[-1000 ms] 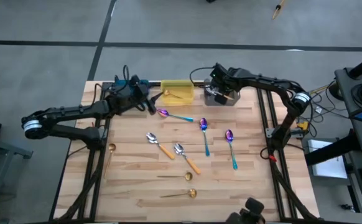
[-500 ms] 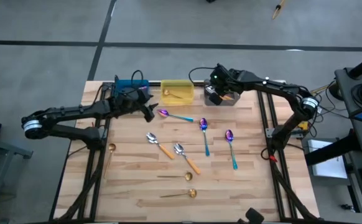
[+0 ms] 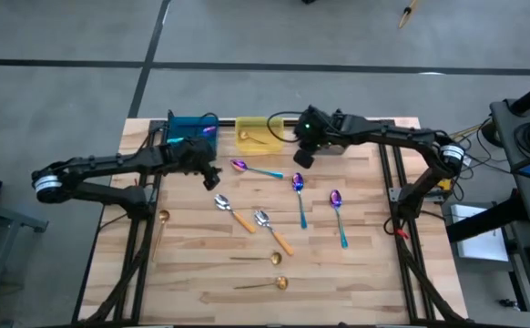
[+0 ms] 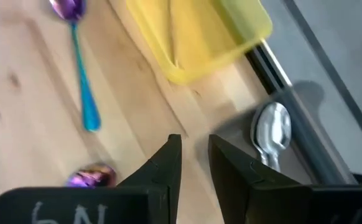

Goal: Sort silverware by color (type)
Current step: Put the blue spoon into the blue bin

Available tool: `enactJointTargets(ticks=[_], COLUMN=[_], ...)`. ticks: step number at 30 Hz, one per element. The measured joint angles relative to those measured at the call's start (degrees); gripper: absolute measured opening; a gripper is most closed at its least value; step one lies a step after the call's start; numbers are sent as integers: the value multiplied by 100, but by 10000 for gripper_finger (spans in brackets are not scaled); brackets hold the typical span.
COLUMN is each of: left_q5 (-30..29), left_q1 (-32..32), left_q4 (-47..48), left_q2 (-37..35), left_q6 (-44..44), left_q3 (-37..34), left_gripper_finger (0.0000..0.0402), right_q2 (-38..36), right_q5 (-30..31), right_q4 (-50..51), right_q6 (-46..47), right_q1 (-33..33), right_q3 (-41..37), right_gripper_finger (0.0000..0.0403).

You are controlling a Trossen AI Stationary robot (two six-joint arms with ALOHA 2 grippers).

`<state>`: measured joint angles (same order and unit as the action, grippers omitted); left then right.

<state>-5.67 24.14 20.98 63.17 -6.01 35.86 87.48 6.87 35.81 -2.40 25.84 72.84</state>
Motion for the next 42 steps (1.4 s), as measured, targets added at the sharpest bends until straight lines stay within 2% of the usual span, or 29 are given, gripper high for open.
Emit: enactJointTargets(ticks=[2, 7, 12, 18, 29, 38, 42], left_q5=[201, 219, 212, -427, -789, -791, -793], left_q1=[-4, -9, -4, -1, -2, -2, -2], left_q4=[-46, -333, -1286, -1613, -1830, -1896, -1896], left_q2=[75, 543, 1372, 2191, 2962, 3055, 3055], left_q6=[-70, -283, -723, -1003, -957, -954, -936], left_q3=[0, -7, -7, 179, 472, 472, 472], left_gripper_finger=[208, 208, 208, 208, 205, 147, 113], right_q2=[2, 2, 4, 4, 7, 7, 7], right_q5=[-6, -6, 3, 13, 18, -25, -634], right_q4=[-170, -352, -356, -356, -380, -966, -1659], right_q6=[141, 240, 234, 182, 182, 260, 350], right_q1=[-61, -137, -135, -135, -135, -135, -137], right_q3=[0, 0, -7, -21, -186, -408, -654], right_gripper_finger=[77, 94, 110, 120, 128, 125, 124])
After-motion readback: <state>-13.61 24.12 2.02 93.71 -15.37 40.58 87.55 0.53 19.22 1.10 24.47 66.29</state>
